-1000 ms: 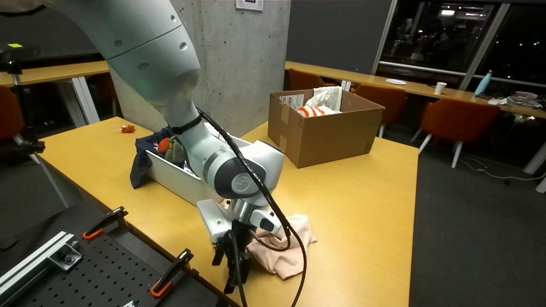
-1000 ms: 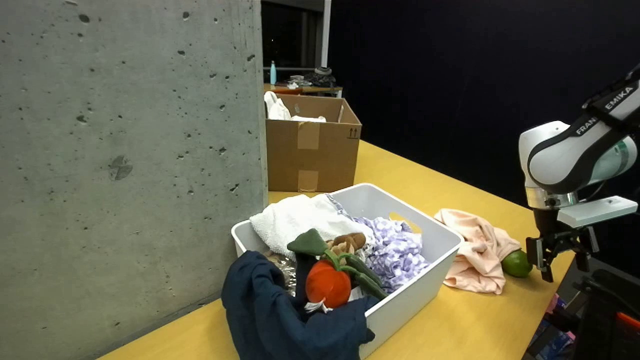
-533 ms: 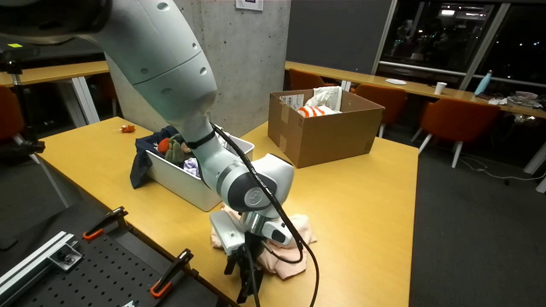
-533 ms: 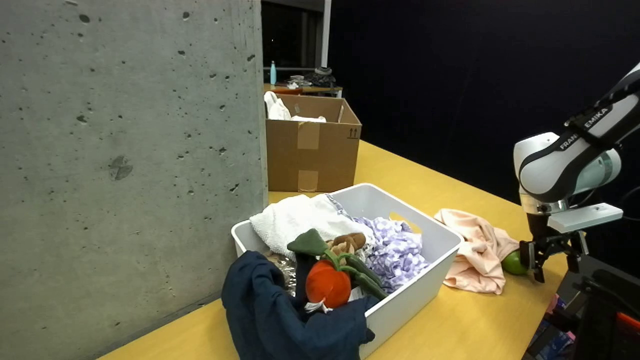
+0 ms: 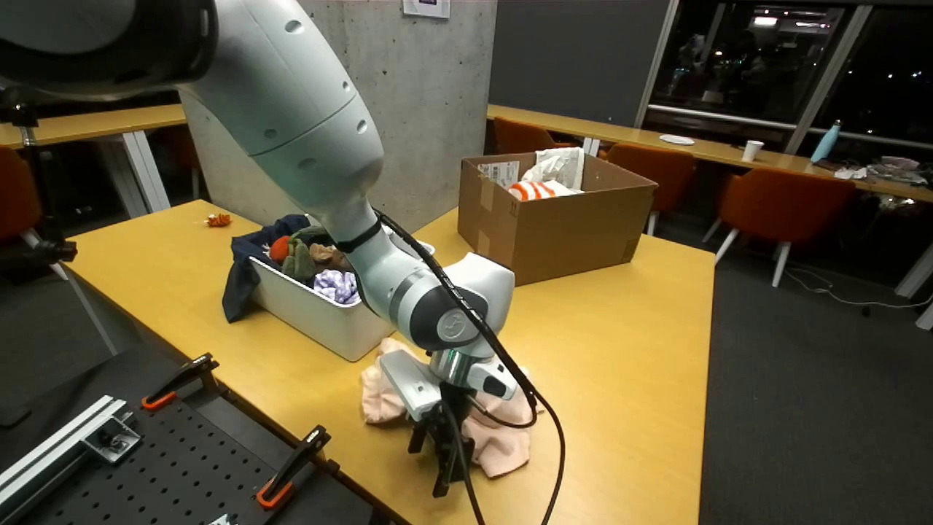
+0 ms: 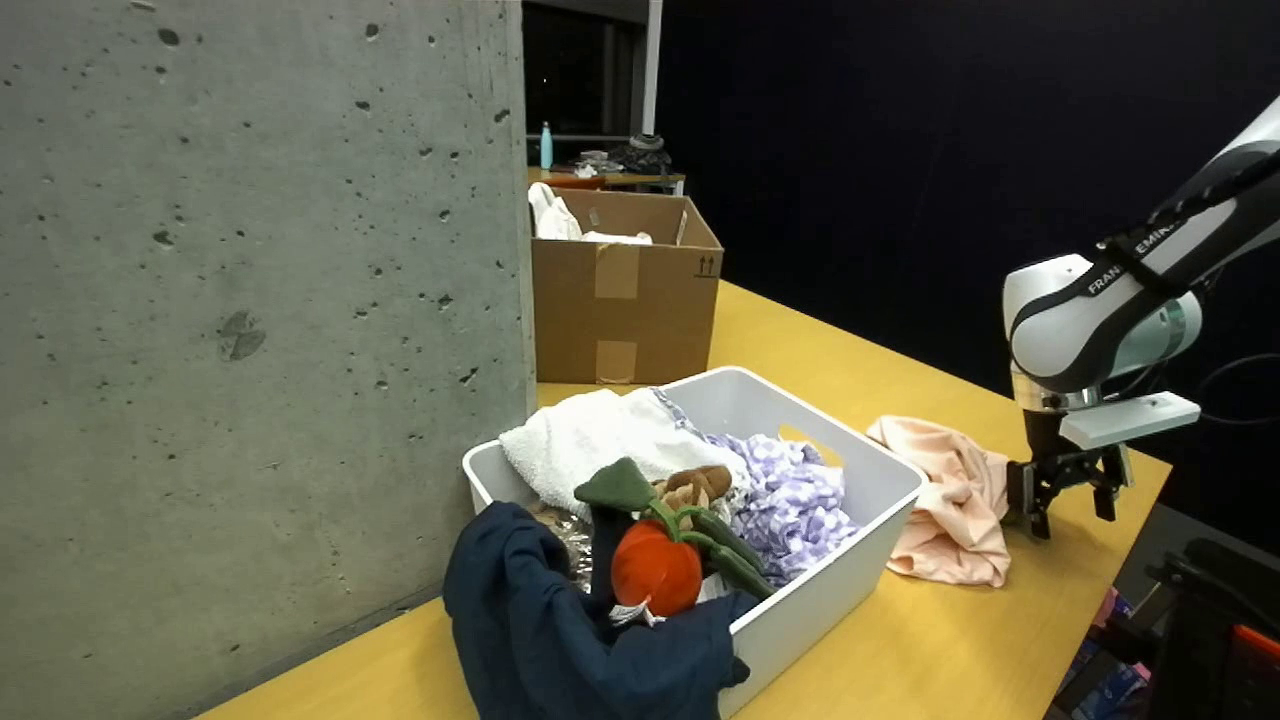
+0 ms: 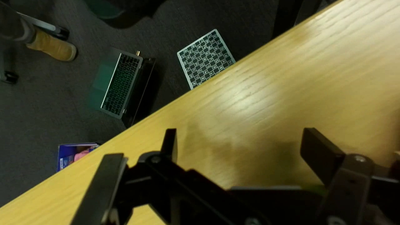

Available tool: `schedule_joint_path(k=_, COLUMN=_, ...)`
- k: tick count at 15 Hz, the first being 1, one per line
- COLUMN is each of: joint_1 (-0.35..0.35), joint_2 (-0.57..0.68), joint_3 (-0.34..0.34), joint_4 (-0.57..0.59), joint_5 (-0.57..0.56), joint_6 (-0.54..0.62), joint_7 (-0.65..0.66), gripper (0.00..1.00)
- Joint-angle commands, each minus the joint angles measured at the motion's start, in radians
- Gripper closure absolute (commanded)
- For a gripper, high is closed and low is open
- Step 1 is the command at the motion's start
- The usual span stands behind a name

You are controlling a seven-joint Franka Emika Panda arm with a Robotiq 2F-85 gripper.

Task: Remove the light pink shirt from the white basket and use it to put the pear inside the white basket

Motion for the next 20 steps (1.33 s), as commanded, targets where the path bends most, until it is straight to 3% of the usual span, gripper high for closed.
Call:
schedule_joint_path(k=1, joint_1=0.003, joint_2=0.020, joint_3=0.001, joint_4=0.055, joint_5=-0.009, joint_6=0.000, joint_7=0.006, gripper=0.00)
schedule_joint_path(k=8, joint_1=0.014, joint_2=0.036, joint_3=0.005, joint_4=0.102, joint_5=-0.013, joint_6=0.013, joint_7=0.001, gripper=0.00)
schedule_joint_path(k=14, joint_1=0.011, joint_2=0.120, joint_3=0.027, joint_4=0.225, joint_5=-0.007, joint_6=0.074, joint_7=-0.008, gripper=0.00)
schedule_joint_path(k=20, joint_1=0.052, joint_2=0.202, joint_3=0.037, joint_4=0.359, joint_5=-0.010, joint_6=0.158, joint_7=0.008, gripper=0.00)
